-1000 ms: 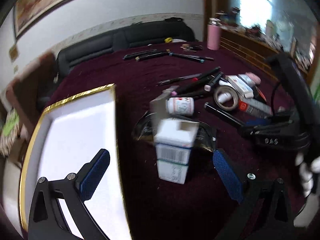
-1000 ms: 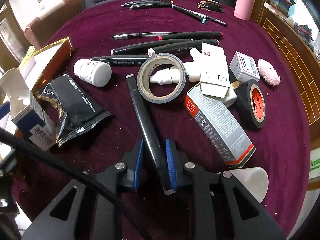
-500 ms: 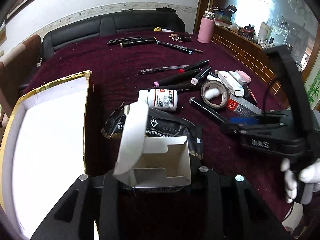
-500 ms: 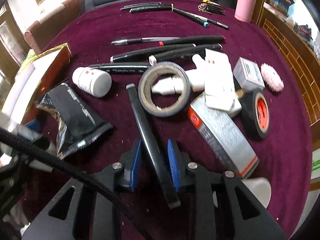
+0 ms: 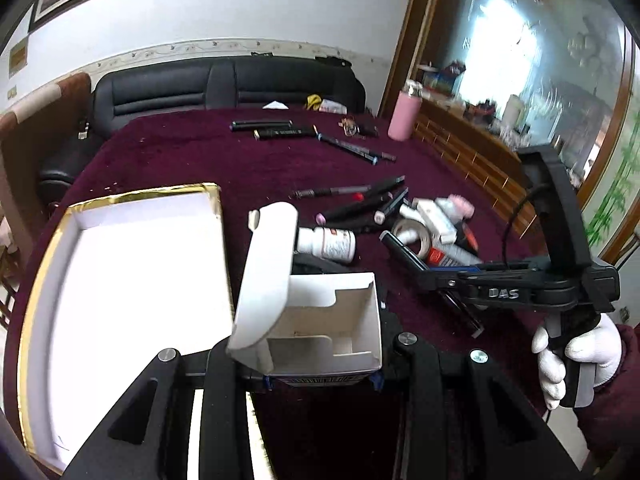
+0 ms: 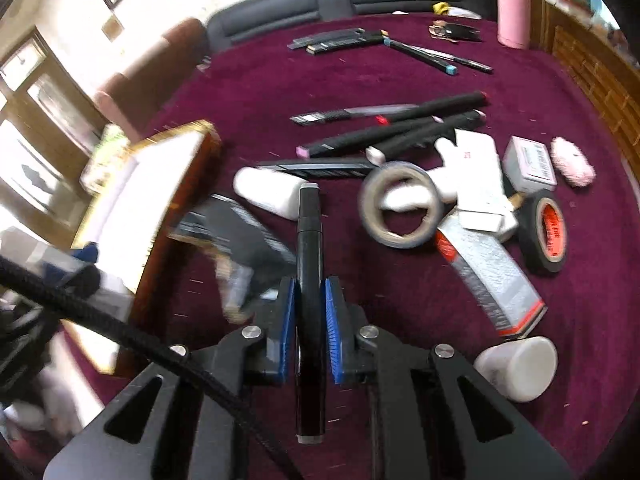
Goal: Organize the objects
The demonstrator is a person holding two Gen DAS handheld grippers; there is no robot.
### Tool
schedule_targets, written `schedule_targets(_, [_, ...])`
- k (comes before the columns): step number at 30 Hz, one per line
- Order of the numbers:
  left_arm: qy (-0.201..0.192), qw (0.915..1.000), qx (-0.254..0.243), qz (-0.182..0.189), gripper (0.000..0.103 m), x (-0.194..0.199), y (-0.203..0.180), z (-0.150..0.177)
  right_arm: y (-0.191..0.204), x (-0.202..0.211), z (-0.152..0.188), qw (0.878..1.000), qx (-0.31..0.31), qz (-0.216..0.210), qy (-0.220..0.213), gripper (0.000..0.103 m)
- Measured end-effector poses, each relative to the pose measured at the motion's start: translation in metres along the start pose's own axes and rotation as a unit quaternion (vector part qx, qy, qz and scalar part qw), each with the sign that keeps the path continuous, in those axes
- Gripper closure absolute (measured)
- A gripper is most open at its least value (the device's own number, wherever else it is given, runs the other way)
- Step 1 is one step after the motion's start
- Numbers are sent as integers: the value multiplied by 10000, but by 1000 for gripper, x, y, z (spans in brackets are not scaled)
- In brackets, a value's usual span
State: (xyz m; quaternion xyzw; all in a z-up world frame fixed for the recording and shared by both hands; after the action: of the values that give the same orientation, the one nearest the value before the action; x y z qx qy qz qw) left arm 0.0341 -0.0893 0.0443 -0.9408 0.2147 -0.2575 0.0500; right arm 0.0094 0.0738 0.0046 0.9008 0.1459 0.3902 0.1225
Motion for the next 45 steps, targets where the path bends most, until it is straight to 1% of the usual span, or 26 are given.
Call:
schedule_targets(3, [31, 9996, 282, 43, 74, 4, 21, -9, 27, 3, -14, 9979, -272, -586, 43, 90])
schedule_targets(7, [167, 9988, 410, -211, 74, -4, 64, -24, 72, -16, -37, 9891, -645, -1297, 273, 90])
schedule_targets(9, [260, 9982, 420, -336, 74, -13, 84, -31, 96, -36, -48, 9855, -745, -1466, 420, 90])
schedule_targets(10, [322, 9975, 472, -403, 74, -18, 95, -33, 104, -44, -52, 9850, -758, -1481, 468, 90])
schedule_targets(13, [548, 9940, 752, -575, 74, -48, 129, -37, 133, -86, -61, 9834, -851, -1445, 695, 90])
schedule_targets(14, [605, 9928, 849, -587, 74, -56, 135, -36, 139, -97, -64, 9850, -820, -1330, 734, 90])
schedule_targets(15, [686, 9907, 1036, -550, 74, -67, 142, -34, 145, -111, -65, 9872, -750, -1174, 771, 90])
schedule_targets(17, [793, 9852, 1437, -493, 74, -87, 154, -28, 153, -133, -64, 9886, -691, -995, 896, 90])
schedule_targets(19, [888, 9800, 1733, -408, 74, -103, 162, -20, 157, -152, -64, 9929, -511, -611, 884, 90])
schedule_targets(21, [987, 9755, 1928, -394, 74, -114, 167, -13, 161, -164, -64, 9939, -458, -454, 900, 90])
schedule_targets(23, [1043, 9734, 1993, -434, 74, -130, 173, -10, 160, -173, -64, 9942, -468, -316, 914, 89])
schedule_targets(25, [1078, 9712, 2067, -483, 74, -135, 179, -6, 156, -181, -63, 9942, -526, -231, 910, 88])
schedule_targets(27, [993, 9697, 2188, -442, 74, -138, 181, -5, 152, -184, -63, 9942, -633, -148, 853, 85])
schedule_targets(29, [959, 9677, 2293, -413, 74, -142, 184, -6, 147, -185, -64, 9939, -727, -203, 803, 85])
schedule_targets(32, [980, 9647, 2417, -355, 69, -149, 184, -9, 148, -181, -67, 9938, -826, -278, 691, 85])
schedule_targets(33, [1016, 9638, 2435, -377, 62, -152, 184, -8, 148, -177, -69, 9948, -763, -260, 619, 85])
schedule_targets(34, [1071, 9632, 2431, -407, 51, -153, 186, -6, 148, -171, -70, 9956, -696, -271, 569, 85])
schedule_targets(36, [1109, 9631, 2427, -337, 42, -154, 184, -6, 146, -160, -74, 9964, -614, -295, 500, 84])
schedule_targets(38, [1159, 9628, 2412, -380, 40, -154, 184, -9, 140, -145, -77, 9971, -573, -337, 383, 84])
schedule_targets(41, [1129, 9633, 2391, -466, 40, -149, 183, -16, 133, -123, -78, 9973, -580, -412, 194, 84])
schedule_targets(43, [1099, 9655, 2267, -653, 40, -142, 185, -21, 124, -104, -79, 9967, -659, -478, 65, 84])
schedule_targets(45, [1080, 9672, 2109, -917, 40, -128, 186, -25, 113, -85, -82, 9960, -716, -524, -76, 84])
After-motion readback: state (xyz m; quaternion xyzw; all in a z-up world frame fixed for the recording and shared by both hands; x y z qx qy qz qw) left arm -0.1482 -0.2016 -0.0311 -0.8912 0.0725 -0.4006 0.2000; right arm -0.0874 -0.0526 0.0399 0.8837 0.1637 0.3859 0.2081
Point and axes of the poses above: each gripper's, at about its wrist camera, not at the fingertips, and x roughly against the way its jaws point, y to its left, z to its underside, the point moved 10 cm from there along -x, roughly the way its jaws point, and after that the axes turned 14 degrees about -y, right-handed, at the moved point
